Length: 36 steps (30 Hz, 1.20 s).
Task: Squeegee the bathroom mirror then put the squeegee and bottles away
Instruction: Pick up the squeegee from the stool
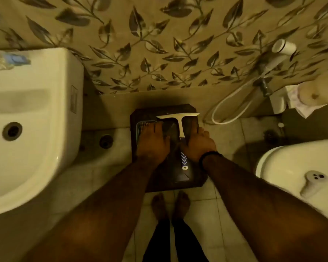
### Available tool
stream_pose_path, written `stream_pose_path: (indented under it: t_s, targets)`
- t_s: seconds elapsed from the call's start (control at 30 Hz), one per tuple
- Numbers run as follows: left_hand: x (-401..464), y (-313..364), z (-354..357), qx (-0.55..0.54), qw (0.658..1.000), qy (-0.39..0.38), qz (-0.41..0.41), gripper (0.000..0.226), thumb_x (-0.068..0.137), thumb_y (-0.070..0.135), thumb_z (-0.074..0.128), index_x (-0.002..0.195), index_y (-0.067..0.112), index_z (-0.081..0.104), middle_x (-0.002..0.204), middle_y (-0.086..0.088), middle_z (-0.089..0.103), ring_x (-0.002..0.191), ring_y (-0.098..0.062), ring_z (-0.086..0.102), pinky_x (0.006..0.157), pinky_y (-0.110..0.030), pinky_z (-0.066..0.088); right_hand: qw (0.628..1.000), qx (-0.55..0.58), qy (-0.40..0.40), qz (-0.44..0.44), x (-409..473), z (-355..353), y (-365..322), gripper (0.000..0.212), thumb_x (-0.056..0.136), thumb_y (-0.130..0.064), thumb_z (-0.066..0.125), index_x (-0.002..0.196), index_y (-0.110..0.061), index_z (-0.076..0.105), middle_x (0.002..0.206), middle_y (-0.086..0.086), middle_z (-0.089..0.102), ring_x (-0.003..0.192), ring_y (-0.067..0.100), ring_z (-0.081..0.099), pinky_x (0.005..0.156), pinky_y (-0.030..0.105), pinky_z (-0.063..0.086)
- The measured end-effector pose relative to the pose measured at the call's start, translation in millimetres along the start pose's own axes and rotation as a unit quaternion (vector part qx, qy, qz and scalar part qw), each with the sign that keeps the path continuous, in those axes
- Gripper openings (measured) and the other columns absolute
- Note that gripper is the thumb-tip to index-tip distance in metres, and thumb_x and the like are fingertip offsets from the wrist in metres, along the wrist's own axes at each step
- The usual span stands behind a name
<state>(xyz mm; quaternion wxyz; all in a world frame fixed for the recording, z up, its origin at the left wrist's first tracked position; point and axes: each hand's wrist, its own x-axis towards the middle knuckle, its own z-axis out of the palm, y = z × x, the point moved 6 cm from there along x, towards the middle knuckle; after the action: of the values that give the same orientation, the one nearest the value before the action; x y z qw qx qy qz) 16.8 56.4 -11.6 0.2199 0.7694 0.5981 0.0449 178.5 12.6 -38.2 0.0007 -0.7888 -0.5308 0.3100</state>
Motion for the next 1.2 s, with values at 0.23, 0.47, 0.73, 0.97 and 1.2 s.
stream_pose_path:
  t_s: [0.23,0.47,0.73,0.97,1.2]
  targets:
    - [22,-10,16,0.053,0.998,-0.014,0.003,0.056,0.090,0.038,0.060,0.137,0.011,0.049,0.134,-0.017,0.054,0.123,-0.035,0.052,0.102,-0.046,0.046,0.995,0.035,-0.075,0.056,14,46,16,0.084,0.083,-0.056,0.059,0.148,-0.017,0.021,0.147,0.015,0.039,0.130,0.036,0.042,0.098,0.049,0.045]
    - [27,-17,33,0.080,0.996,-0.027,-0.006,0.058,0.091,0.041,0.058,0.141,0.014,0.045,0.142,-0.016,0.048,0.130,-0.034,0.046,0.107,-0.046,0.041,0.989,0.079,-0.092,0.083,39,64,20,0.077,0.086,-0.045,0.060,0.146,-0.016,0.023,0.146,0.017,0.042,0.126,0.039,0.049,0.099,0.051,0.048]
    - [20,-19,44,0.071,0.997,-0.037,-0.005,0.055,0.090,0.041,0.058,0.138,0.017,0.046,0.141,-0.013,0.048,0.127,-0.033,0.049,0.101,-0.045,0.045,0.982,0.103,-0.109,0.117,51,88,21,0.041,0.092,-0.031,0.059,0.128,-0.012,0.054,0.124,0.013,0.062,0.113,0.031,0.059,0.097,0.044,0.051]
    - [16,-16,18,0.104,0.995,-0.006,0.003,0.055,0.088,0.039,0.062,0.133,0.010,0.051,0.132,-0.018,0.054,0.121,-0.037,0.053,0.099,-0.047,0.048,0.977,0.164,-0.081,0.108,43,71,11,0.027,0.097,-0.022,0.052,0.121,-0.009,0.056,0.118,0.014,0.064,0.107,0.031,0.061,0.090,0.039,0.051]
    - [14,5,-42,0.131,0.990,0.057,0.014,0.054,0.089,0.043,0.056,0.134,0.014,0.048,0.135,-0.014,0.048,0.121,-0.032,0.046,0.099,-0.042,0.041,0.976,0.202,-0.020,0.078,24,8,-16,0.031,0.097,-0.023,0.051,0.125,-0.010,0.051,0.124,0.016,0.061,0.112,0.035,0.059,0.094,0.041,0.048]
